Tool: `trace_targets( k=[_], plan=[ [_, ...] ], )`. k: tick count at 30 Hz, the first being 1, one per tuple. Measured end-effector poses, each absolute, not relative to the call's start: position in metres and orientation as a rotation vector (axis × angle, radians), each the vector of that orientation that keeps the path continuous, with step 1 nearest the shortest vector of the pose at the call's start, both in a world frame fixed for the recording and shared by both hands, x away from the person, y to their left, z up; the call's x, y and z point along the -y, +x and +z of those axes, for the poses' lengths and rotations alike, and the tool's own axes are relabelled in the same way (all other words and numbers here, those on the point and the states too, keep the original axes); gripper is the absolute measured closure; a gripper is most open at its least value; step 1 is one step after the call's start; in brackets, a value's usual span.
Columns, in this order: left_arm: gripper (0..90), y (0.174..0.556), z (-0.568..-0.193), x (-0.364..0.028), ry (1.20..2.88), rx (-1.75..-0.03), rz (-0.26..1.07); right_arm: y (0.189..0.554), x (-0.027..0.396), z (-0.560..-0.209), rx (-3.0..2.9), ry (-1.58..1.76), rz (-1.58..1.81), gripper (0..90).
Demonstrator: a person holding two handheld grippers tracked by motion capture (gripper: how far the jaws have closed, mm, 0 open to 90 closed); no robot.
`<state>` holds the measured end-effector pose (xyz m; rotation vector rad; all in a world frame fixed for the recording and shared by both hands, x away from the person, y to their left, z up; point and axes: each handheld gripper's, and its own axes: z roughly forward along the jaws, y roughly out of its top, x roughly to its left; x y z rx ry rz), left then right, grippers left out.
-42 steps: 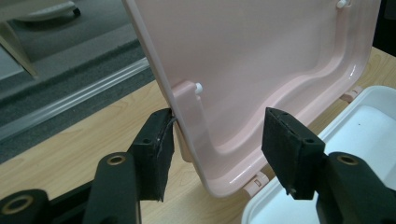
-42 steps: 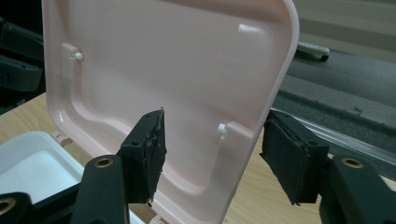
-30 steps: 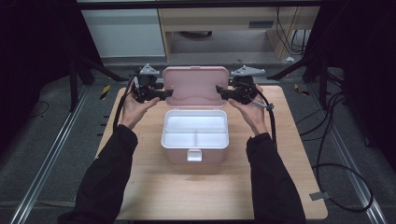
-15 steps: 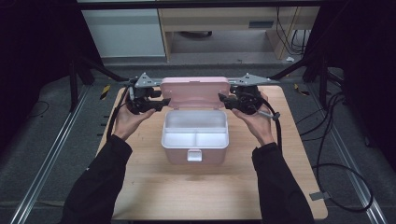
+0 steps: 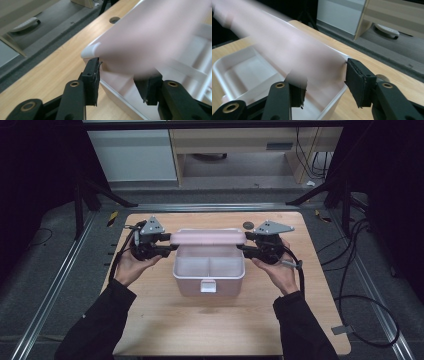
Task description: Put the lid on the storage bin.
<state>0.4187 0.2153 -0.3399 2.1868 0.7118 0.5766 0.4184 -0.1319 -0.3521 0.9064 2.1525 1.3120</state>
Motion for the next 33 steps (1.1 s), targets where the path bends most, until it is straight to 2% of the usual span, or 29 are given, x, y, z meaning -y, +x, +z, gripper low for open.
trace_targets(
  k=[6,13,20,23,33],
  plan=[
    [53.1,0.408,-0.354,-0.214,2.220,-0.701,0.584,0.405,0.131,-0.365,-2.198,0.873,1.241,49.3],
    [48.8,0.401,-0.368,-0.213,2.252,-0.716,0.577,0.397,0.132,-0.383,-2.219,0.897,1.220,41.8],
    [48.5,0.401,-0.366,-0.214,2.220,-0.736,0.525,0.393,0.133,-0.387,-2.217,0.889,1.222,37.5],
    [49.1,0.402,-0.363,-0.214,2.184,-0.749,0.503,0.391,0.132,-0.390,-2.238,0.892,1.211,31.3],
    [47.2,0.398,-0.373,-0.214,2.230,-0.740,0.511,0.387,0.145,-0.391,-2.190,0.941,1.226,35.4]
  ],
)
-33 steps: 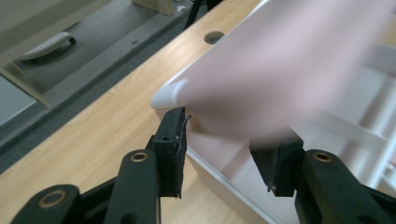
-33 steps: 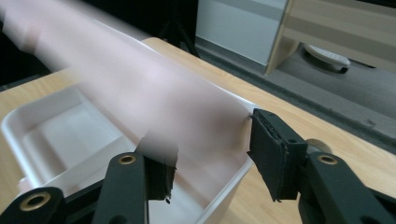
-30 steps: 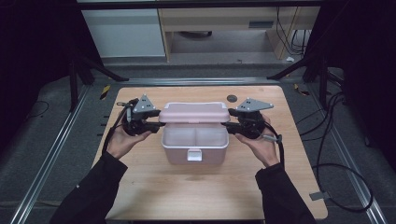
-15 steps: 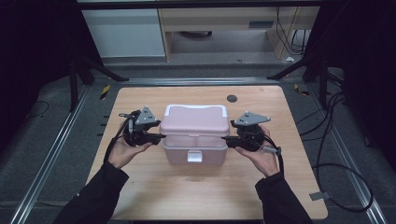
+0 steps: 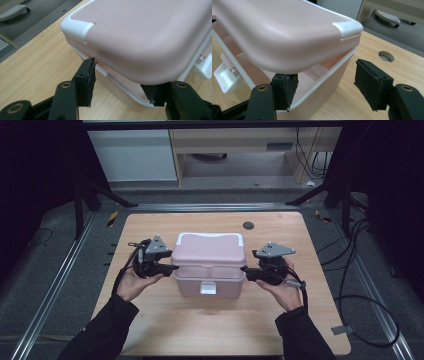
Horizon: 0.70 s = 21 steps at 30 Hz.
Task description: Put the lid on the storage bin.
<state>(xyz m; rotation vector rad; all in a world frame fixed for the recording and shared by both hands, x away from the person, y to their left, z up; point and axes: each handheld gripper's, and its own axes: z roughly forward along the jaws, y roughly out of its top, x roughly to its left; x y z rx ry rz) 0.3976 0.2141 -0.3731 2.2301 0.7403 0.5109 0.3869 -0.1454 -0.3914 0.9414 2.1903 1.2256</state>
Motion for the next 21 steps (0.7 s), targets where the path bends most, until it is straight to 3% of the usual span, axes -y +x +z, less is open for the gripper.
trace_targets(
  k=[11,21],
  plan=[
    [45.6,0.389,-0.380,-0.240,2.194,-0.791,0.488,0.385,0.158,-0.396,-2.172,0.977,1.179,35.7],
    [43.0,0.387,-0.408,-0.261,2.195,-0.897,0.442,0.386,0.178,-0.406,-2.151,1.051,1.155,33.7]
  ],
)
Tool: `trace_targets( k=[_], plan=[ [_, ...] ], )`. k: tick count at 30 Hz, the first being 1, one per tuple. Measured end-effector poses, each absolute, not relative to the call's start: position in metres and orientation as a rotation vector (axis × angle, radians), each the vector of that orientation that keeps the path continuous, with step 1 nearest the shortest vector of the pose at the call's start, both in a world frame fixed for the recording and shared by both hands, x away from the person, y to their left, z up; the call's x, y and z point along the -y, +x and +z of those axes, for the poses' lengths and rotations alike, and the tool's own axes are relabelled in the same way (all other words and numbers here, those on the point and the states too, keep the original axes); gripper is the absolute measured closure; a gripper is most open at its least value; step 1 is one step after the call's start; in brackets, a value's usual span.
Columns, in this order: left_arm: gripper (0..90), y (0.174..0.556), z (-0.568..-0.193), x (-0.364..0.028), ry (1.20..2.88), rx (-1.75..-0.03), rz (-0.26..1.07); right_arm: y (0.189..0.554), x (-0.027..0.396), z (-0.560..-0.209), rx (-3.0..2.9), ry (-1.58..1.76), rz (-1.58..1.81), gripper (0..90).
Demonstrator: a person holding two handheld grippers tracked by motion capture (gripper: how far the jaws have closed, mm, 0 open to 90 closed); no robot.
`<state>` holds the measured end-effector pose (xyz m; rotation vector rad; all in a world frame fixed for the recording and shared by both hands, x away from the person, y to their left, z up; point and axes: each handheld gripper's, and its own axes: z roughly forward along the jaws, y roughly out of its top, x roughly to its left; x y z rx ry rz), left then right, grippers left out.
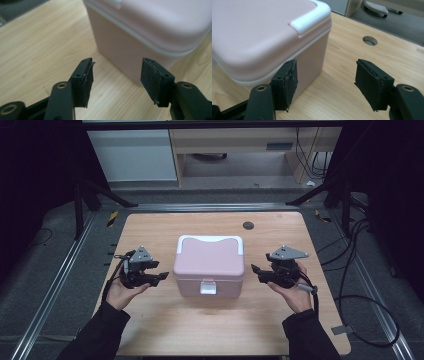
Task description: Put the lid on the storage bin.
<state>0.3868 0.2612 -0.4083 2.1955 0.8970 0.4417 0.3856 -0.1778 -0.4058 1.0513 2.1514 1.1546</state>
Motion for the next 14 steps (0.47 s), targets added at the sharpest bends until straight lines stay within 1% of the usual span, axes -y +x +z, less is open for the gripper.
trace_targets(
  k=[4,6,10,14],
  plan=[
    [41.2,0.388,-0.420,-0.271,2.204,-0.951,0.440,0.387,0.182,-0.416,-2.145,1.081,1.126,28.3],
    [39.2,0.391,-0.426,-0.275,2.209,-0.982,0.434,0.388,0.186,-0.422,-2.144,1.107,1.096,23.7],
    [35.6,0.395,-0.437,-0.280,2.220,-1.030,0.415,0.387,0.196,-0.435,-2.150,1.154,1.050,20.0],
    [30.0,0.397,-0.448,-0.282,2.244,-1.067,0.401,0.388,0.205,-0.446,-2.149,1.212,0.992,14.8]
  ],
)
